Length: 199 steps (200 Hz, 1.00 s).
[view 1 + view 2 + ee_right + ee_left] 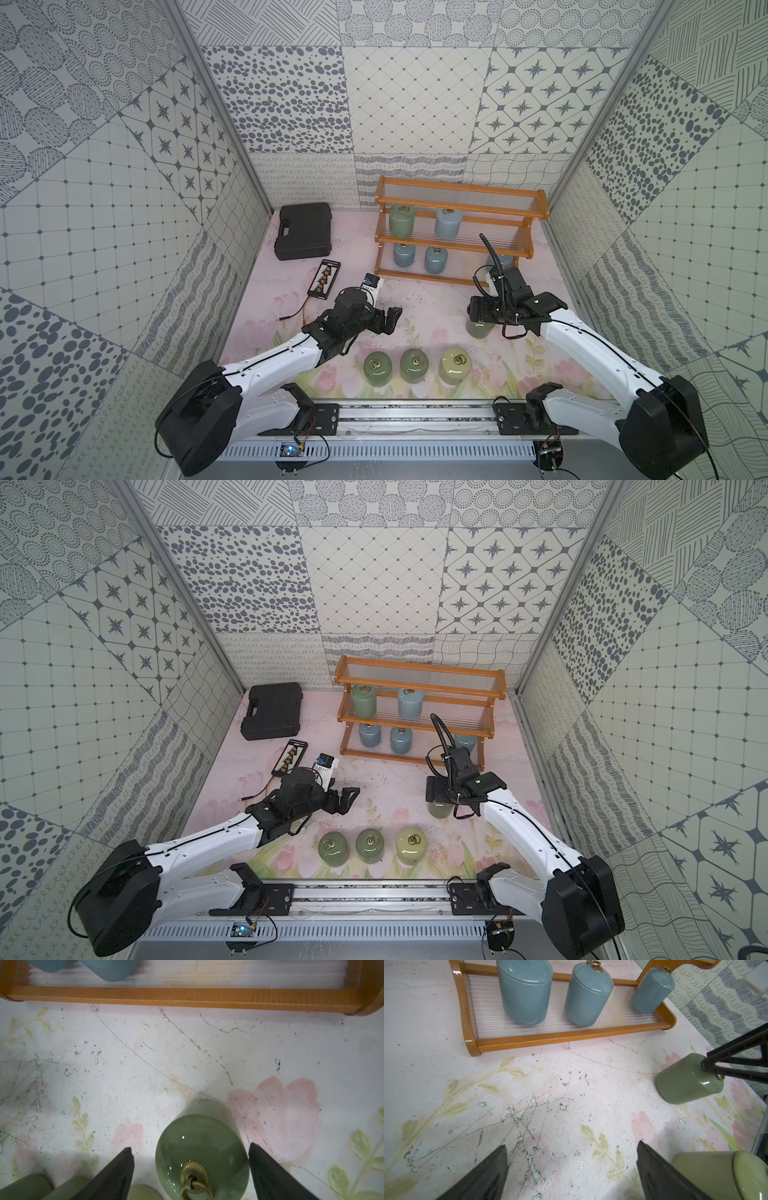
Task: Remove the tea canisters from the shelf
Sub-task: Place the tea canister at the center of the board.
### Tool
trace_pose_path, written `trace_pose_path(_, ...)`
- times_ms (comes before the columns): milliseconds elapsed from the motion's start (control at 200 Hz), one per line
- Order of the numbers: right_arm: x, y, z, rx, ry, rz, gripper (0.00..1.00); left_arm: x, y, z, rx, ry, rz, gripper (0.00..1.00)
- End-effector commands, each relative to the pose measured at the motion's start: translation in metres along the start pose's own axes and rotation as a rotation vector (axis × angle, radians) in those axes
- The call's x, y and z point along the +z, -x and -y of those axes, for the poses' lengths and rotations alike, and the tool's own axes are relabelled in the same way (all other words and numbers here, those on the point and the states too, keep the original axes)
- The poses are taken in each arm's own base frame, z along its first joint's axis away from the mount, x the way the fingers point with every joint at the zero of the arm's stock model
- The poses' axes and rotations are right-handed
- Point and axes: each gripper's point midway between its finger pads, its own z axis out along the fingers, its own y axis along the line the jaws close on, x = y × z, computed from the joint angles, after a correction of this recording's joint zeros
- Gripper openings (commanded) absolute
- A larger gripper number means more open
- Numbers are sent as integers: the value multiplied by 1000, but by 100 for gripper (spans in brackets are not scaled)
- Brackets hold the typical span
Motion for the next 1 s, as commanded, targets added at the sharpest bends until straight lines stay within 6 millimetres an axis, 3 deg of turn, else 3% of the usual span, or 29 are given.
trace_pose_path(0, -3, 5, 0, -28, -21, -12, 89, 0, 12, 2, 10, -11, 54, 100)
trace_pose_path(360, 12, 17, -3, -85, -53, -61, 86, 6, 4, 2, -2, -20, 38, 100)
trace_pose_path(635, 19, 26, -9, -125, -52, -91, 74, 6, 2, 1, -2, -19, 38, 100)
trace_pose_path(991, 23, -8, -2, -146, -106, -176, 68, 6, -5, -1, -10, -19, 33, 100)
